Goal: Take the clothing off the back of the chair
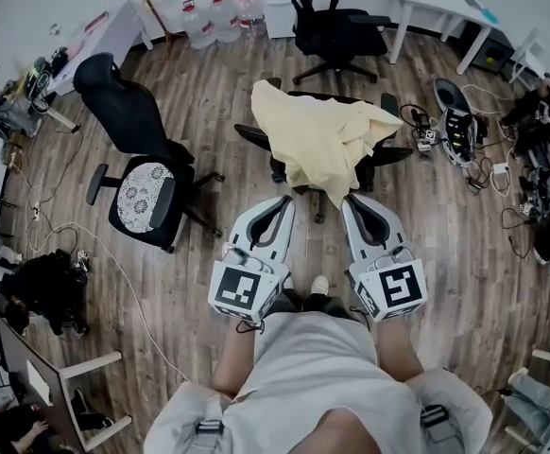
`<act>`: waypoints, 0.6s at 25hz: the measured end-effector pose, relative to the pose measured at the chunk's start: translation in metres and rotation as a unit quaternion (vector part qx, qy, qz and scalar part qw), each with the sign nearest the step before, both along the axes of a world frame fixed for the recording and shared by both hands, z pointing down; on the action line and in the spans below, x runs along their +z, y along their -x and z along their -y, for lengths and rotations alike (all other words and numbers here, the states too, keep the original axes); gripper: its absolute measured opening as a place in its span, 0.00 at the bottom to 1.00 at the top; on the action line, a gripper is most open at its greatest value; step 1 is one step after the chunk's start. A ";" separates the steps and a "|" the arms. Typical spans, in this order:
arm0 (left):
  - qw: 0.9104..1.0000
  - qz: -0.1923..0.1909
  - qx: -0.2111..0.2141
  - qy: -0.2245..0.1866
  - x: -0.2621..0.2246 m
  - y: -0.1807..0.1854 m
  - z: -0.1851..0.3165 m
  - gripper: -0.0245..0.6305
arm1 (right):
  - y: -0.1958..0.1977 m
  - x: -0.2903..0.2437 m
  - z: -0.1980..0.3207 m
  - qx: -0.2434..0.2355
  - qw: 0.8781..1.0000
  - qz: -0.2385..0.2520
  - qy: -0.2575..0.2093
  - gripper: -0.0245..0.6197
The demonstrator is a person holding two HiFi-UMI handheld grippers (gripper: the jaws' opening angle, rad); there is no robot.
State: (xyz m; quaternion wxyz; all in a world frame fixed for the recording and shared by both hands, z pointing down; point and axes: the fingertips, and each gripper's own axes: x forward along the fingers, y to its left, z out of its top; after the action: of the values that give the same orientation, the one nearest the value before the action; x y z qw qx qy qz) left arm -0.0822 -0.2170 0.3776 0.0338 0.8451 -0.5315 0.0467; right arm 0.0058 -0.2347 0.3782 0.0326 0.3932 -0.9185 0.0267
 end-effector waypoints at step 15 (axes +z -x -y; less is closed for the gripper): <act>0.999 -0.007 0.053 0.011 0.015 0.007 0.022 0.07 | 0.006 0.012 0.009 0.061 0.998 -0.013 0.019 0.07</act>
State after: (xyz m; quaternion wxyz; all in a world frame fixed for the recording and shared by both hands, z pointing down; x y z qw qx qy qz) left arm -0.0895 -0.2389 0.3921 0.0447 0.8717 -0.4855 0.0484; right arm 0.0002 -0.2440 0.3901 0.0499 0.4477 -0.8918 0.0409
